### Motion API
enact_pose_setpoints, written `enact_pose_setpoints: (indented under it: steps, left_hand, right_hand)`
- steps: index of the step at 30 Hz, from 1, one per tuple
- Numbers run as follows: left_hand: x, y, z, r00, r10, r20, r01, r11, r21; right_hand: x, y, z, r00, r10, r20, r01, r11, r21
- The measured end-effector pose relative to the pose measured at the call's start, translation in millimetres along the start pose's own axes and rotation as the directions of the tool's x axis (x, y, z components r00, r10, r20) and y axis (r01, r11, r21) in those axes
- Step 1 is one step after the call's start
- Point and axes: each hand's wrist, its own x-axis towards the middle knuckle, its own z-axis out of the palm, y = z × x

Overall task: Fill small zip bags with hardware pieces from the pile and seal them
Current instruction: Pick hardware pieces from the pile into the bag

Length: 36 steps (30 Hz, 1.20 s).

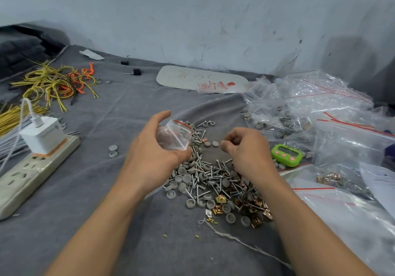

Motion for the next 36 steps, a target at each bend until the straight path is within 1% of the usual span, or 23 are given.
enact_pose_setpoints:
  steps: [3, 6, 8, 9, 11, 13, 18, 20, 23, 25, 27, 30, 32, 34, 36]
  left_hand:
    - [-5.9, 2.1, 5.0, 0.998, 0.044, 0.052, -0.050, 0.992, 0.114]
    - [-11.7, 5.8, 13.2, 0.980, 0.082, 0.183, -0.130, 0.956, 0.262]
    - [-13.6, 8.0, 19.3, 0.964, 0.096, 0.247, -0.175, 0.930, 0.324]
    - [-13.9, 8.5, 21.8, 0.959, 0.105, 0.263, -0.194, 0.921, 0.339]
    - [-14.4, 8.3, 24.9, 0.950, 0.131, 0.282, -0.228, 0.910, 0.345]
    - [-14.3, 7.1, 25.3, 0.947, 0.144, 0.288, -0.241, 0.911, 0.336]
    - [-15.8, 9.7, 26.6, 0.940, 0.155, 0.304, -0.255, 0.912, 0.322]
    - [-17.1, 11.1, 27.3, 0.939, 0.153, 0.307, -0.252, 0.914, 0.317]
    - [-17.4, 11.1, 28.8, 0.935, 0.166, 0.313, -0.265, 0.915, 0.304]
    - [-17.2, 9.8, 28.5, 0.931, 0.183, 0.316, -0.277, 0.918, 0.284]
    - [-15.7, 8.0, 27.1, 0.932, 0.196, 0.305, -0.280, 0.924, 0.261]
    - [-14.0, 8.8, 25.5, 0.948, 0.207, 0.242, -0.261, 0.940, 0.219]
    - [-13.4, 9.8, 23.4, 0.965, 0.200, 0.168, -0.232, 0.953, 0.196]
    - [-13.2, 9.3, 20.3, 0.979, 0.172, 0.113, -0.190, 0.966, 0.176]
    - [-13.2, 9.0, 18.0, 0.985, 0.146, 0.087, -0.159, 0.973, 0.168]
  right_hand:
    - [-18.9, -3.6, -17.8, 1.000, 0.001, 0.018, -0.005, 0.975, 0.223]
    - [-33.1, -9.1, -25.8, 0.999, -0.012, 0.040, -0.007, 0.895, 0.446]
    - [-37.2, -13.9, -26.3, 0.996, -0.051, 0.068, 0.007, 0.844, 0.536]
    - [-38.4, -16.1, -25.3, 0.993, -0.076, 0.088, 0.015, 0.836, 0.548]
    - [-40.3, -18.9, -23.0, 0.984, -0.111, 0.137, 0.021, 0.844, 0.536]
    - [-40.9, -19.6, -22.1, 0.981, -0.119, 0.155, 0.025, 0.863, 0.505]
    - [-39.0, -21.0, -25.2, 0.983, -0.128, 0.131, 0.044, 0.862, 0.505]
    - [-39.8, -23.1, -24.4, 0.984, -0.128, 0.121, 0.053, 0.872, 0.487]
    - [-43.0, -29.3, -18.8, 0.979, -0.142, 0.144, 0.061, 0.885, 0.462]
    - [-46.0, -32.9, -12.9, 0.977, -0.166, 0.133, 0.095, 0.900, 0.425]
    - [-49.1, -36.6, -7.6, 0.971, -0.199, 0.134, 0.131, 0.909, 0.397]
    - [-47.9, -36.7, -8.6, 0.960, -0.218, 0.177, 0.122, 0.893, 0.433]
    - [-40.3, -28.8, -17.2, 0.975, -0.192, 0.111, 0.126, 0.892, 0.435]
    - [-29.4, -13.8, -30.8, 0.993, -0.112, -0.022, 0.112, 0.918, 0.381]
    - [-19.5, 5.3, -44.4, 0.992, -0.024, -0.126, 0.061, 0.951, 0.304]
